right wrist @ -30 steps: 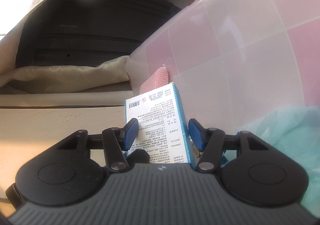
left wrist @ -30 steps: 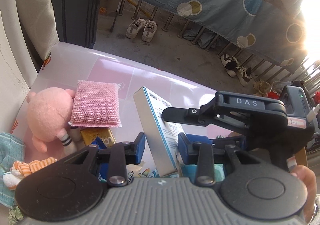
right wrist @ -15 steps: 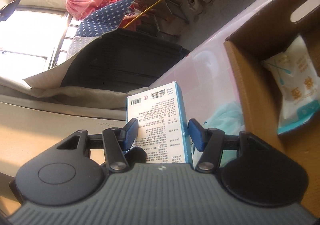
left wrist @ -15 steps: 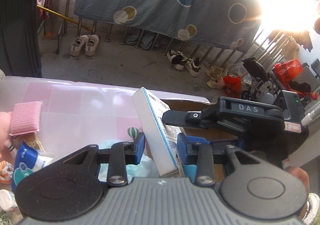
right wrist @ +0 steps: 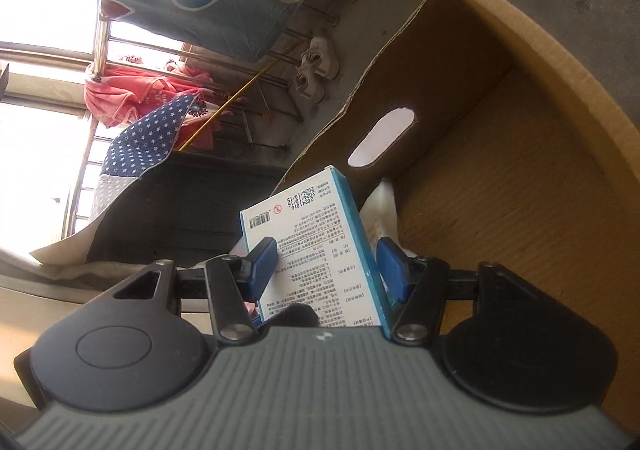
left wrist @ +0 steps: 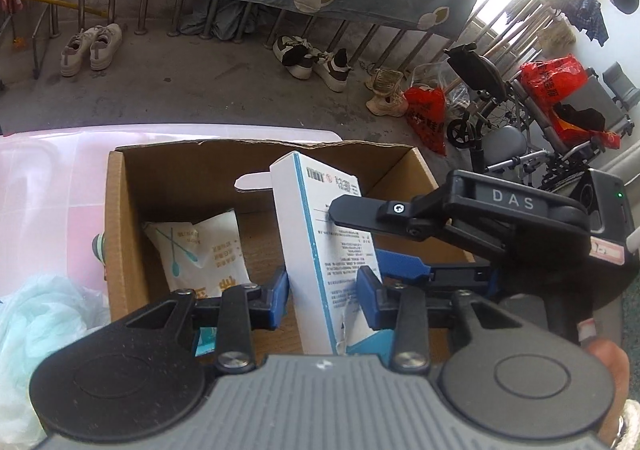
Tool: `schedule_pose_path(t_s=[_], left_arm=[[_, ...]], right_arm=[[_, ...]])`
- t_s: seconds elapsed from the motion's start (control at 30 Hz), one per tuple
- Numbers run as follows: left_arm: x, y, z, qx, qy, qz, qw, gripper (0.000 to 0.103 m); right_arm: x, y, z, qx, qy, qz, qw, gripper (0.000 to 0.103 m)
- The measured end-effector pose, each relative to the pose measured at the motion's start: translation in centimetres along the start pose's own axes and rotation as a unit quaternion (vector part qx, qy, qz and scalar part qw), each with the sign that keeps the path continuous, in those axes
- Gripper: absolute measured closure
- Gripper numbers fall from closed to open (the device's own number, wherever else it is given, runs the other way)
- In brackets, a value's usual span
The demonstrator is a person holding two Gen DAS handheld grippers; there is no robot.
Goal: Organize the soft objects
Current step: 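Carry the medicine box into the cardboard box and open the right gripper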
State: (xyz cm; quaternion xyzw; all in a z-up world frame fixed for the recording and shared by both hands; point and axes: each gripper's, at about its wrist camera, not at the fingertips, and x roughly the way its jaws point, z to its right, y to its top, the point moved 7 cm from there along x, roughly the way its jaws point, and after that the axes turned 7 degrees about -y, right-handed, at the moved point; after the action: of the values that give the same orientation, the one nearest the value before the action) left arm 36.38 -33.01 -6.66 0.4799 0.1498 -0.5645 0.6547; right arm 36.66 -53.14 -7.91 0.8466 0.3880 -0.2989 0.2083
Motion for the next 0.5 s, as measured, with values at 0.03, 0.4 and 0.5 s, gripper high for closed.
schedule_pose_path(t_s=[0.03,0.4,0.5], left_arm=[[0.9,0.0,0.0,0.0,0.007,-0.002,1.0,0.064],[3.8,-0.3,-2.7,-0.007,0.065,-0.025,0.9976,0.056],[2.7,0.1,-2.7,-0.005,0.065,-0.015,0.9977,0.054]], right_arm=[[0.3,0.8,0.4,-0.007,-0.007,0.007,1.0,0.048],[4.0,3.2,3.2,-0.058,-0.083,0.031,0.994,0.048],[4.1,2.5,2.6,-0.053,-0.078,0.034,0.995,0.048]])
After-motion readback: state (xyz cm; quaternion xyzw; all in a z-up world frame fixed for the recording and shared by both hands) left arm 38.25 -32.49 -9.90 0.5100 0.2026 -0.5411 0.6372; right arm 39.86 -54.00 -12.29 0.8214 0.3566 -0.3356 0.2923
